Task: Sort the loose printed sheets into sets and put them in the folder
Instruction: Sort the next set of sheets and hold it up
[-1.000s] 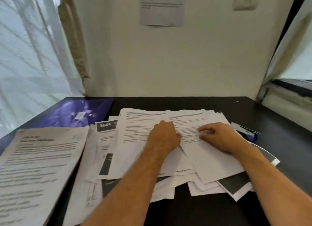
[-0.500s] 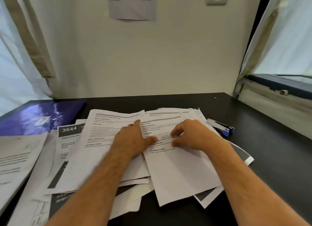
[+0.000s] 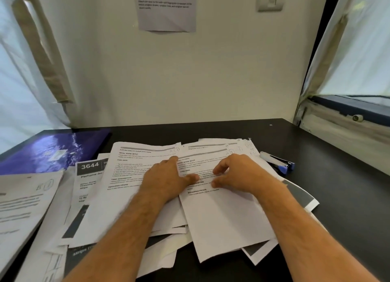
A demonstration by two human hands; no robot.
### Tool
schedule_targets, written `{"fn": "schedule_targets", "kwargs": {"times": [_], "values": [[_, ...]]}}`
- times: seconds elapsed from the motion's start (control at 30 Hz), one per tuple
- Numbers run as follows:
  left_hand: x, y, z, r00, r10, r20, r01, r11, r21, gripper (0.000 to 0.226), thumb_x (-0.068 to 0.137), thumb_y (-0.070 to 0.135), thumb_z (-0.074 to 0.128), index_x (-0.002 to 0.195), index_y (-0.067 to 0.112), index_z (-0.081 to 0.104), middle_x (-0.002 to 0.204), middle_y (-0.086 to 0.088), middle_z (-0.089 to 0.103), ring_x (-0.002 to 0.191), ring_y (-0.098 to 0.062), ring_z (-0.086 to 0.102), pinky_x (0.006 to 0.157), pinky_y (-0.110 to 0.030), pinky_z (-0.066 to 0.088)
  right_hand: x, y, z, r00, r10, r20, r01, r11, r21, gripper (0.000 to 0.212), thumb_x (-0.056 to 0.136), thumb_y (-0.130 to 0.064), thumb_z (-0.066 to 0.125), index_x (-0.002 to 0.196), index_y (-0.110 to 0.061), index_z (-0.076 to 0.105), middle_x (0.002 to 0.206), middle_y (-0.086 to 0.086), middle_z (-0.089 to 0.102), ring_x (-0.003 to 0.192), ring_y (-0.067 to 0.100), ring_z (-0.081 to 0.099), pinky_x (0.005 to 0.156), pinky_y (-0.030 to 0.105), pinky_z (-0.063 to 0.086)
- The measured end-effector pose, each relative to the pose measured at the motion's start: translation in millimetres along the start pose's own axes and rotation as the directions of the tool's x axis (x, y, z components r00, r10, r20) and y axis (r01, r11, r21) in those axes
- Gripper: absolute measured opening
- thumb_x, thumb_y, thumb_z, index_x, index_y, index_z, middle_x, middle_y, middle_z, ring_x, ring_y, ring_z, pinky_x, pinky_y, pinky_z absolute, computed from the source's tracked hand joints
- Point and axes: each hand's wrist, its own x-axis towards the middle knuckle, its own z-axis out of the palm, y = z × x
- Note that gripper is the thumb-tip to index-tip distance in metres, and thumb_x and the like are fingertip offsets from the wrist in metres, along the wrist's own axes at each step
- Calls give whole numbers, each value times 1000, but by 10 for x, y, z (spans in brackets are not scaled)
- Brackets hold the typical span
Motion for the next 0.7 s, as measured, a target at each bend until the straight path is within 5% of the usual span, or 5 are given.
{"fn": "schedule_targets", "kwargs": {"times": [0.1, 0.2, 0.37, 0.53, 0.7], "values": [[-37, -1, -90, 998, -25, -51, 28, 998, 64, 70, 95, 68, 38, 150, 25, 36, 147, -5, 52, 130, -28, 52, 109, -50, 43, 21, 32, -42, 999, 48, -12, -48, 998, -35, 41, 82, -39, 79, 120, -27, 70, 121, -5, 65, 106, 13, 56, 98, 29, 43], [-24, -144, -286, 988, -87, -124, 97, 993, 70, 56, 98, 55, 49, 147, 27, 42, 145, -6, 53, 131, -29, 50, 108, -49, 43, 14, 75, -67, 997, 73, -26, -74, 997, -31, 40, 83, -34, 78, 122, -27, 69, 124, -3, 65, 108, 15, 56, 101, 31, 42], [26, -682, -529, 922, -367, -126, 377, 924, 65, 87, 77, 65, 71, 144, 19, 41, 148, -14, 45, 136, -36, 40, 109, -51, 40, -49, -103, -23, 998, -13, -56, 9, 996, -84, 39, 89, -21, 73, 126, -32, 67, 134, -5, 60, 119, 17, 54, 107, 31, 38], [-10, -767, -519, 882, -464, -78, 460, 885, -66, 110, 63, 68, 81, 147, 17, 32, 147, -17, 45, 135, -38, 42, 110, -53, 38, -145, -516, 131, 970, -217, -109, 222, 974, 34, 30, 94, -37, 66, 124, -34, 67, 129, -9, 63, 108, 6, 52, 105, 31, 40], [-9, -744, -538, 856, -510, -84, 495, 856, -148, 129, 60, 64, 85, 156, 18, 13, 156, -16, 35, 142, -39, 34, 113, -57, 31, -8, -1026, 393, 961, -275, 23, 276, 957, -91, 53, 90, -53, 65, 138, -36, 55, 150, -7, 48, 140, 19, 38, 115, 44, 31]]}}
